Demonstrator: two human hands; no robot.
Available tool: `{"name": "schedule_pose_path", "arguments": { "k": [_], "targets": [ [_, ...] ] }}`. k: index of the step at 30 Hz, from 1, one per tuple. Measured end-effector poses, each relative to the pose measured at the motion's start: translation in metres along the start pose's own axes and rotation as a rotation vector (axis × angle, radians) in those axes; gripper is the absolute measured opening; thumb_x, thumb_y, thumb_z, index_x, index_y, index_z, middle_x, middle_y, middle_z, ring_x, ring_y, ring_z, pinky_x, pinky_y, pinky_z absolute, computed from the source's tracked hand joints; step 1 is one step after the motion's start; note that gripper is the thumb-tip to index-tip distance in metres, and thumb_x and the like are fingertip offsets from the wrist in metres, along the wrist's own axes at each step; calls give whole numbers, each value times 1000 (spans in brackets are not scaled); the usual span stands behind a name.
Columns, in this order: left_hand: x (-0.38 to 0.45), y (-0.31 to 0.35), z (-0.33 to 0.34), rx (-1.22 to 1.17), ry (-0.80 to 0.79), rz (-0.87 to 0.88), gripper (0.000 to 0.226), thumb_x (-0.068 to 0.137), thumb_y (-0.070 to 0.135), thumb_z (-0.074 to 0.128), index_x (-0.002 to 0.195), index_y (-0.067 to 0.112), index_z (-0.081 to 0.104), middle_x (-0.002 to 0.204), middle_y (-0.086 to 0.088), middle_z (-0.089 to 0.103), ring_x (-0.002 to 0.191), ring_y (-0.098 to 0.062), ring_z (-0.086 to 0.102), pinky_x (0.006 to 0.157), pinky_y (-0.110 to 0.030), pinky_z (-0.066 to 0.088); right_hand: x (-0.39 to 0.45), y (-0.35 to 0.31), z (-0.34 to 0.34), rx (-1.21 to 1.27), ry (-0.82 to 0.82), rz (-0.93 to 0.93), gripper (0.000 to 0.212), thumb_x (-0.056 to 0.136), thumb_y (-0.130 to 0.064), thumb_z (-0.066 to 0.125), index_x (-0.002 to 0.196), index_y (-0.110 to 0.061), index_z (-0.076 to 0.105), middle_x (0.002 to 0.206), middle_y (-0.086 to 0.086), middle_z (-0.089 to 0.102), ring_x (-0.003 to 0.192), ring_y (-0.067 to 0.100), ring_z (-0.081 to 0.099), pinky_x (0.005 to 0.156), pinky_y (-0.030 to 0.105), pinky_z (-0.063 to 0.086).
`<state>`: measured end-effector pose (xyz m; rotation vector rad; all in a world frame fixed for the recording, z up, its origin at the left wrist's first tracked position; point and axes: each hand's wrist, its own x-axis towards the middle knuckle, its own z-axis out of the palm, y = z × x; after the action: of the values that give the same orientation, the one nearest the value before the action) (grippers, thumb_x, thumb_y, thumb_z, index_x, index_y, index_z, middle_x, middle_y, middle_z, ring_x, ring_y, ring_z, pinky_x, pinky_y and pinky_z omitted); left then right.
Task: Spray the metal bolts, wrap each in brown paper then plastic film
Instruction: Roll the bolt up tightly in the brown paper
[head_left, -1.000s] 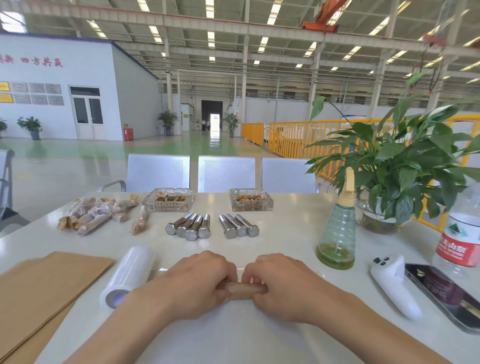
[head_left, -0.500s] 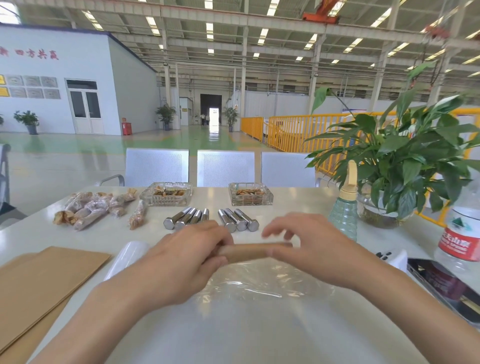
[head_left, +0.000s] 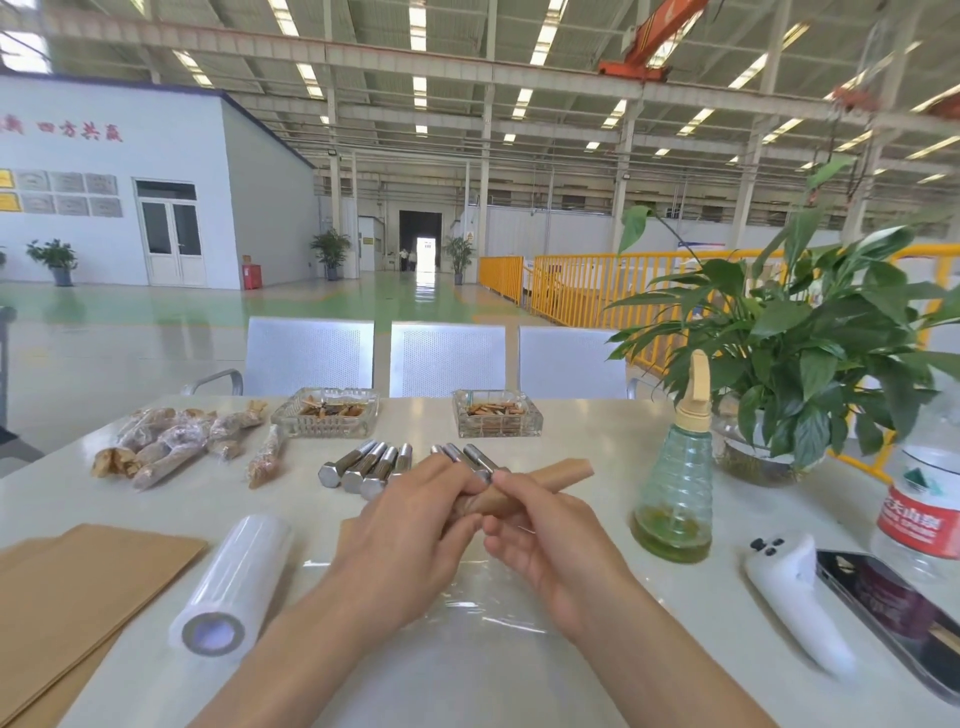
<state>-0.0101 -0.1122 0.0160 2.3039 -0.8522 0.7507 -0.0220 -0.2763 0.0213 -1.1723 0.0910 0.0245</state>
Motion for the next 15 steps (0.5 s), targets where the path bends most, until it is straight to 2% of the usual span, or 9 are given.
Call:
{"name": "schedule_pose_path", "arguments": {
  "k": [2,5,8,10,12,14,15],
  "targets": [
    [-1,-1,0,16,8,-17,16,95,30,65,106,38,58,93,23,47,83,-1,50,69,-39,51,3,3,2,44,11,-34,31,94,-16,70,110,10,71,80,13,71,64,16,63,61,26,56],
    [-2,-3,0,20,-5,-56,20,94,36,64,111,40,56,100,23,49,85,1,51,74,-37,52,5,3,3,33,-10,-55,22,92,-13,70,106,5,72,80,13,70,62,16,60,57,26,54],
    [-2,-7,0,-59,-29,-124,21,91,42,68,112,39,63,103,26,61,91,6,57,77,-25,49,10,5,0,-1,4,-76,29,91,-13,70,111,7,70,77,11,69,59,14,57,52,24,47],
    [-1,-6,-4,-197,-70,-231,21,89,48,68,109,42,66,96,23,70,79,5,62,70,-19,47,13,7,-2,-12,-19,-102,29,90,-14,70,111,7,69,75,10,67,58,13,55,51,23,44],
    [1,-4,-9,-382,-118,-347,21,90,52,61,106,40,69,86,10,75,70,-5,65,67,-26,50,15,8,-4,-9,-56,-126,24,90,-12,68,108,5,70,75,10,64,57,13,51,50,23,43],
    [4,-5,-14,-461,-175,-413,23,99,43,55,101,30,74,87,0,77,80,-20,72,77,-37,55,18,9,-6,26,-96,-135,15,91,-9,66,101,1,70,75,9,61,54,12,48,50,24,43],
    [4,-5,-17,-519,-239,-445,27,104,35,52,99,23,75,89,-2,78,82,-24,75,78,-36,56,19,9,-7,36,-118,-139,13,91,-8,65,100,0,69,74,8,61,54,12,48,50,24,43]
  ]
}}
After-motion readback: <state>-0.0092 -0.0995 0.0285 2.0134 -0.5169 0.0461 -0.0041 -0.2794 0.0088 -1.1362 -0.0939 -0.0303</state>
